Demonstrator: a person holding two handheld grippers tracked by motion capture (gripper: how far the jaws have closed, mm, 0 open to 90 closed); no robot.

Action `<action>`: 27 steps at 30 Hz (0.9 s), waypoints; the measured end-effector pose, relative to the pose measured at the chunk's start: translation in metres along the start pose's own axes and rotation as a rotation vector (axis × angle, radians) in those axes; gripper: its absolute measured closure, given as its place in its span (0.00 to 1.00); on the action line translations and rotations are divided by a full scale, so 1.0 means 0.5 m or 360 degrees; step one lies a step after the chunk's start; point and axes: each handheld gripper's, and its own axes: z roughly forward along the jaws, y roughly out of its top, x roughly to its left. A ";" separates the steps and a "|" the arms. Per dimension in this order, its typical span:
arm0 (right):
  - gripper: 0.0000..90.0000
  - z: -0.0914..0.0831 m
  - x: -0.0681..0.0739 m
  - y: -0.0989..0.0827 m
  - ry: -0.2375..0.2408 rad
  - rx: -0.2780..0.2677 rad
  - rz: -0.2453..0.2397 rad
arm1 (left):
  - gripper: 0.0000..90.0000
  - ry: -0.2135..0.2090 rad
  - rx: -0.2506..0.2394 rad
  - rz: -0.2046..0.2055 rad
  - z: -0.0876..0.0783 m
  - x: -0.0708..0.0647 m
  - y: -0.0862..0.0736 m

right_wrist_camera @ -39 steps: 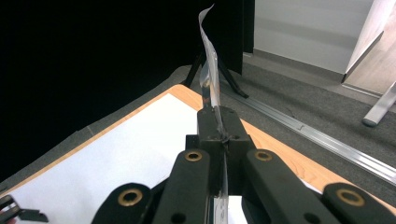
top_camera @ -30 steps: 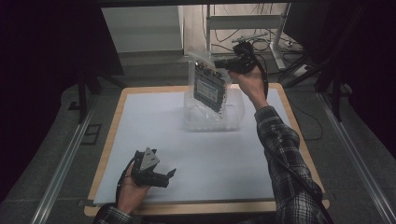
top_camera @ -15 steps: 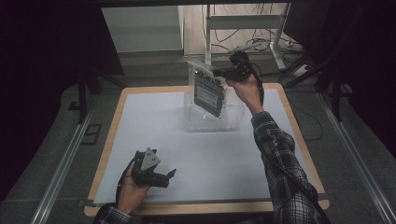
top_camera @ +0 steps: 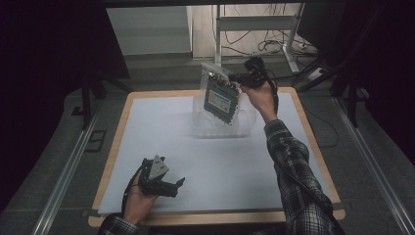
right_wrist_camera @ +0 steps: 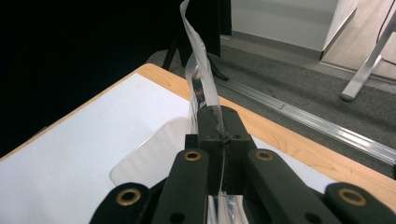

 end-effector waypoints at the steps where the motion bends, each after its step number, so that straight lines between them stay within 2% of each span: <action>1: 0.95 -0.002 0.001 0.002 0.0001 -0.0001 -0.0010 | 0.01 0.0000 -0.0001 0.0000 0.000 0.000 0.000; 6: 0.83 -0.010 -0.003 0.002 -0.0057 -0.0036 -0.0040 | 0.01 0.0003 0.0015 0.0020 0.000 -0.001 0.000; 9: 0.75 -0.012 -0.007 -0.001 -0.0088 -0.0025 -0.0058 | 0.01 0.0004 0.0016 0.0018 0.001 0.000 0.000; 13: 0.66 -0.014 -0.005 -0.005 -0.0104 -0.0029 -0.0074 | 0.01 0.0008 0.0013 0.0017 0.000 0.000 0.000; 18: 0.58 -0.021 0.002 -0.004 -0.0107 -0.0009 -0.0103 | 0.01 0.0000 0.0005 0.0000 -0.001 0.000 0.000; 21: 0.54 -0.027 0.008 -0.004 -0.0112 0.0004 -0.0117 | 0.01 -0.0023 -0.0004 -0.0004 -0.003 0.003 0.000; 27: 0.45 -0.046 0.014 -0.005 -0.0116 -0.0016 -0.0118 | 0.02 -0.0104 -0.0043 -0.0052 -0.006 0.006 0.000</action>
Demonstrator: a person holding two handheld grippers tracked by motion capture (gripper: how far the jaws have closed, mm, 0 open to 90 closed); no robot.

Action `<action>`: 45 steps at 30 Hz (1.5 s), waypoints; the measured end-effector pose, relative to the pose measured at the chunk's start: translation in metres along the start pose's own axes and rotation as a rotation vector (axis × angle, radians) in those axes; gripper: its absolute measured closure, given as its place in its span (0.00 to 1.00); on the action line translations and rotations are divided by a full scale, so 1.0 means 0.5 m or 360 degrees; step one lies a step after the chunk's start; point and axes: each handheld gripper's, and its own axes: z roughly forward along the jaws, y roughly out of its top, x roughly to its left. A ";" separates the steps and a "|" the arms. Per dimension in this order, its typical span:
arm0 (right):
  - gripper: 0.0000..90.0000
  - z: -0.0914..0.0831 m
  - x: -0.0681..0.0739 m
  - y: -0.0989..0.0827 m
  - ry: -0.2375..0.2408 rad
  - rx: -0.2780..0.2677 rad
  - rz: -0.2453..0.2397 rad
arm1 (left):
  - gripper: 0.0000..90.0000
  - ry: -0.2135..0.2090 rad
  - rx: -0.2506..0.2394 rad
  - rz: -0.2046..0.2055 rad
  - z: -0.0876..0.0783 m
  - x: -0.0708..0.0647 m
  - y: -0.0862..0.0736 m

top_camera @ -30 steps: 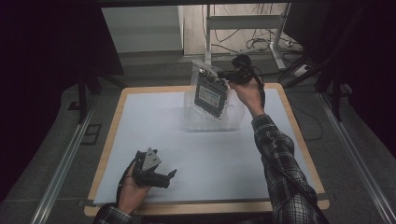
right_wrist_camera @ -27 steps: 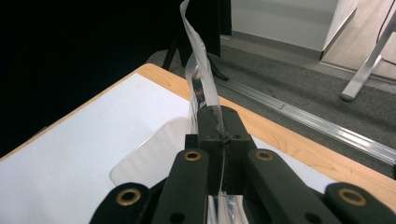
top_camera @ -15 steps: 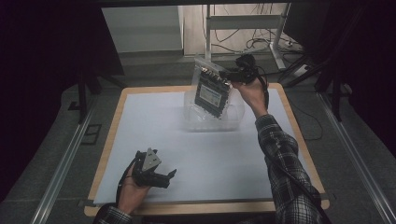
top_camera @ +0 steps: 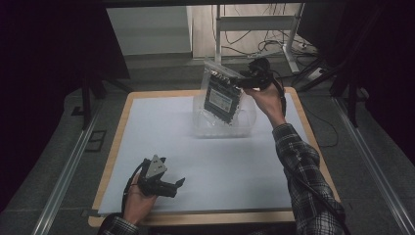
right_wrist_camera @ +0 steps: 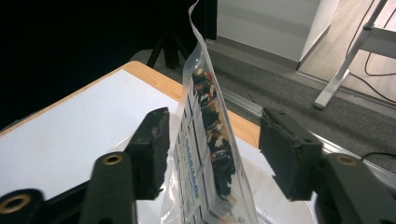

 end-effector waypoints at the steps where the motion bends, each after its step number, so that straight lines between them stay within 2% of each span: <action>1: 0.44 -0.003 0.001 -0.001 0.0003 0.0003 -0.0005 | 0.02 -0.0008 0.0002 -0.0001 0.000 0.000 0.000; 5: 0.38 -0.014 0.007 -0.005 0.0012 0.0001 -0.0016 | 0.03 -0.0043 0.0003 -0.0035 0.000 0.003 0.000; 8: 0.34 -0.020 0.011 -0.008 0.0020 0.0005 -0.0026 | 0.03 -0.0074 -0.0012 -0.0086 -0.002 0.009 -0.001; 12: 0.29 -0.035 0.014 -0.013 0.0031 -0.0016 -0.0036 | 0.02 -0.0075 -0.0016 -0.0115 -0.002 0.014 -0.003; 24: 0.17 -0.074 0.018 -0.041 0.0036 -0.0060 -0.0053 | 0.00 -0.0038 -0.0022 -0.0092 0.000 0.014 -0.004; 34: 0.11 -0.090 0.025 -0.070 0.0054 -0.0072 -0.0089 | 0.00 -0.0041 -0.0055 -0.0071 -0.003 0.012 -0.002; 45: 0.06 -0.102 0.039 -0.109 0.0084 -0.0055 -0.0106 | 0.00 -0.0030 -0.0054 -0.0048 -0.002 0.007 -0.002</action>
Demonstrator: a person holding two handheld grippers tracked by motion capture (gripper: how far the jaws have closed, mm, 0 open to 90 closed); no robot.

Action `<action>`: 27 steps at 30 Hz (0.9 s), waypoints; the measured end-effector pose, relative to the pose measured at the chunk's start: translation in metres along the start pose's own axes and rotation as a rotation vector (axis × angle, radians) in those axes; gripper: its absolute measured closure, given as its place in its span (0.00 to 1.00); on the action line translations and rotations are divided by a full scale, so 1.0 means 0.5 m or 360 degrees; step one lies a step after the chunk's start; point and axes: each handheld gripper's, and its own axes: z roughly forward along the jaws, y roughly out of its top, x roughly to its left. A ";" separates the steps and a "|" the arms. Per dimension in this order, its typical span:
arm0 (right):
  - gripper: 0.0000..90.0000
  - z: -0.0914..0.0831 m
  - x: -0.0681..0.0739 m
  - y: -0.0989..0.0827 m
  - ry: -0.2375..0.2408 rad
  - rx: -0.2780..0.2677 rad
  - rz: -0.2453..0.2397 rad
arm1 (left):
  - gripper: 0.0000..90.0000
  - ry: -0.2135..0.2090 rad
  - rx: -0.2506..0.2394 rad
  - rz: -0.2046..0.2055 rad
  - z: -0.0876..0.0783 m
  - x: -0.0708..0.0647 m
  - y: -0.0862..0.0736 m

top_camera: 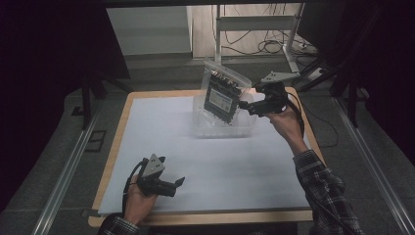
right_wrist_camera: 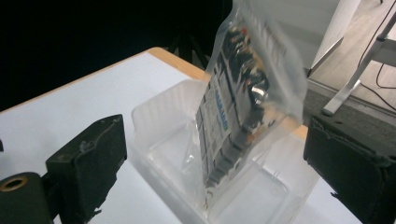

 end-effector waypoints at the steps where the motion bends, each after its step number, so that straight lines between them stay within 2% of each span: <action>1: 0.06 -0.001 0.002 -0.004 -0.0001 0.0005 -0.0003 | 0.00 0.0001 0.0002 0.0002 0.000 0.000 0.000; 7: 0.05 -0.004 0.015 -0.031 0.0010 0.0032 -0.0008 | 0.00 -0.0002 0.0009 0.0011 0.001 -0.001 0.000; 14: 0.04 -0.011 0.029 -0.065 -0.0014 0.0056 -0.0031 | 0.00 0.0000 0.0016 0.0018 0.002 -0.002 0.000; 21: 0.02 -0.015 0.038 -0.104 -0.0020 0.0072 -0.0020 | 0.00 -0.0001 0.0023 0.0027 0.003 -0.004 0.000; 27: 0.02 -0.025 0.046 -0.127 -0.0026 0.0058 -0.0032 | 0.00 0.0004 0.0031 0.0038 0.004 -0.006 0.000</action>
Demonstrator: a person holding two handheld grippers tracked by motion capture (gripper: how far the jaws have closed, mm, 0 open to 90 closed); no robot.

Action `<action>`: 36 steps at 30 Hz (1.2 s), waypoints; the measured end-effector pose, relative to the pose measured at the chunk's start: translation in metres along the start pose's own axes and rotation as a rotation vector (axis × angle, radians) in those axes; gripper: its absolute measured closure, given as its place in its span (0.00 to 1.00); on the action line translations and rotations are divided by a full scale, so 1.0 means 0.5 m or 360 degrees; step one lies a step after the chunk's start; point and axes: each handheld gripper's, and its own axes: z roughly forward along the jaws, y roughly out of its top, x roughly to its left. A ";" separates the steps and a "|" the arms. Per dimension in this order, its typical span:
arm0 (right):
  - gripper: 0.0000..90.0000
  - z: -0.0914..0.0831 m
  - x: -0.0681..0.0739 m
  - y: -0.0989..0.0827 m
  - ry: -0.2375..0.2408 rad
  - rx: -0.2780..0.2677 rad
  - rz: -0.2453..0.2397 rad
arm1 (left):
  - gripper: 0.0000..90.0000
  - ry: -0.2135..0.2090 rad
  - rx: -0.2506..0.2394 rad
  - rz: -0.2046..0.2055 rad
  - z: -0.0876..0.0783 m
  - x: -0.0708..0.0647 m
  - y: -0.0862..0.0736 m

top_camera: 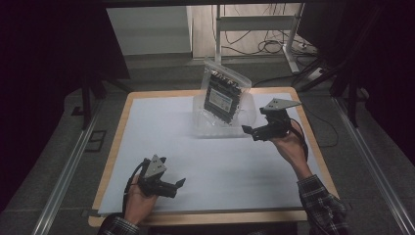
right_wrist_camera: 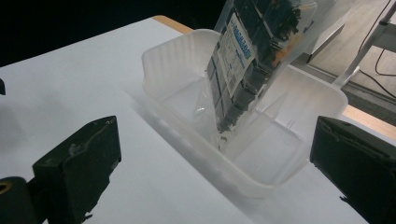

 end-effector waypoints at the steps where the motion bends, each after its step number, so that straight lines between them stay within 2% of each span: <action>1: 0.02 -0.001 0.000 -0.002 -0.0002 -0.0005 -0.0003 | 0.00 -0.0001 -0.0002 0.0003 0.000 0.000 0.000; 12: 0.02 -0.032 0.019 -0.038 -0.0015 -0.0017 0.0000 | 0.00 -0.0008 -0.0016 0.0000 -0.003 0.001 -0.001; 23: 0.02 -0.053 0.047 -0.078 0.0032 -0.0017 0.0016 | 0.00 -0.0012 -0.0008 0.0003 -0.001 0.000 0.000; 29: 0.02 -0.056 0.064 -0.125 0.0102 0.0018 0.0013 | 0.00 -0.0009 -0.0008 0.0001 -0.001 0.001 0.000; 36: 0.01 -0.062 0.082 -0.181 0.0120 0.0081 0.0001 | 0.00 -0.0004 -0.0006 0.0001 0.000 0.001 -0.001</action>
